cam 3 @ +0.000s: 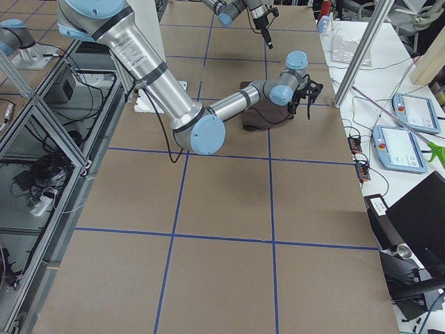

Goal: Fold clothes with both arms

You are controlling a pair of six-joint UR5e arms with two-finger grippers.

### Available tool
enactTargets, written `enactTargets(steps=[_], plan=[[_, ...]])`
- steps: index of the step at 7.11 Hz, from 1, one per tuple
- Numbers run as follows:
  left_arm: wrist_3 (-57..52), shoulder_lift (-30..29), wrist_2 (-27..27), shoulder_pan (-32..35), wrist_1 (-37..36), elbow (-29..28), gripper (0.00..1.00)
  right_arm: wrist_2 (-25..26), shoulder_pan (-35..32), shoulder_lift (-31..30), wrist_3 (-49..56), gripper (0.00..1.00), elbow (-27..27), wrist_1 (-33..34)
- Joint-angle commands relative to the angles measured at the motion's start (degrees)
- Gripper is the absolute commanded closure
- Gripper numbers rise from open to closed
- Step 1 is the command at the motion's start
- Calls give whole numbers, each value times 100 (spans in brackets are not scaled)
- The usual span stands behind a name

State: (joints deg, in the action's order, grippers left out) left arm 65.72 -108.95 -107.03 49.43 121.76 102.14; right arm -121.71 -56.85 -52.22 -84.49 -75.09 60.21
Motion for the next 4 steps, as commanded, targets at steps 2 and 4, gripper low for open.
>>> enactTargets(steps=[2,4], plan=[[-3301,1014,-1238,1861,-81,-122,0,-519,-1210,-1236,3365,0,-339,356],[-4536,1025,-2230,3067,-152,-937,0,-660,-1853,-1308,5748,0,-732,2108]])
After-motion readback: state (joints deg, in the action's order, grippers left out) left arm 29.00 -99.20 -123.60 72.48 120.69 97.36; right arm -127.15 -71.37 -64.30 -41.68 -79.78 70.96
